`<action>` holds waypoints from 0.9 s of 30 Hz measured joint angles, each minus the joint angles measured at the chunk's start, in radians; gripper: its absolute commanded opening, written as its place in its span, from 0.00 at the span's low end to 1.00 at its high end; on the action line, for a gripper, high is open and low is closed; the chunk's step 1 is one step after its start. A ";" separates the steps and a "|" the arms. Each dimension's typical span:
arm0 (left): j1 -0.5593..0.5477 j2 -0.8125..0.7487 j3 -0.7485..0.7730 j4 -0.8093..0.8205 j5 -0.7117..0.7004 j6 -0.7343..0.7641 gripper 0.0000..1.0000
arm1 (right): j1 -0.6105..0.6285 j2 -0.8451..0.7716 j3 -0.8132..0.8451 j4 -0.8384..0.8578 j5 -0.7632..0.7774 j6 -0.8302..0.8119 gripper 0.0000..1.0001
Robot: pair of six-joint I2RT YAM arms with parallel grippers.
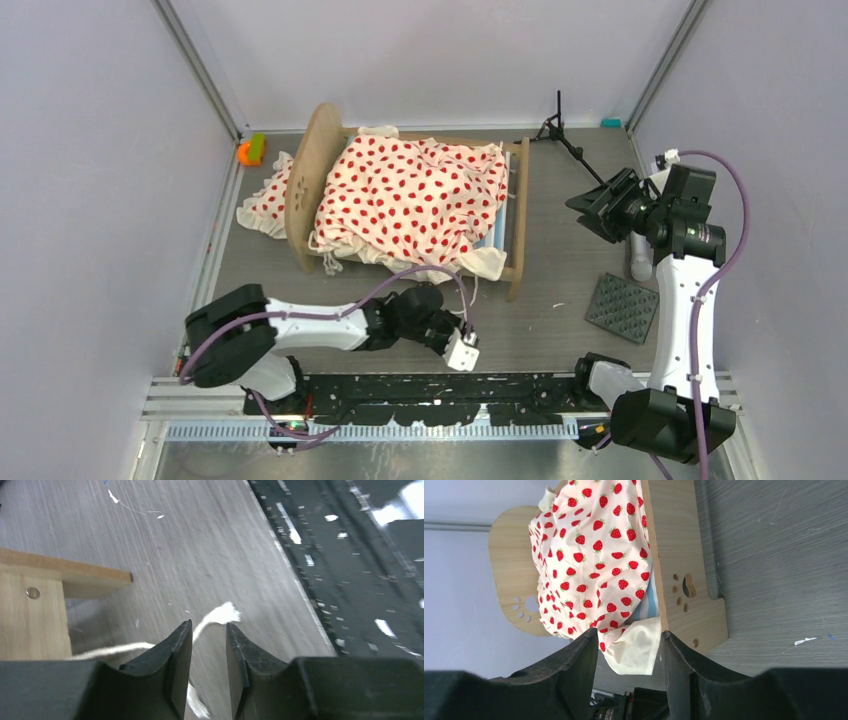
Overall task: Set up the pet bed
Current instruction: Tie the ropes to the bed frame.
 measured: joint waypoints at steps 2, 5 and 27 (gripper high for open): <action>0.027 0.088 0.068 -0.001 0.034 0.044 0.40 | -0.023 -0.003 -0.002 0.016 -0.028 -0.002 0.54; 0.072 0.173 0.158 -0.024 0.077 0.103 0.38 | -0.034 -0.007 -0.015 0.037 -0.050 -0.003 0.54; 0.095 0.337 0.513 -0.692 0.155 0.444 0.39 | -0.034 -0.037 -0.112 0.095 -0.111 -0.002 0.54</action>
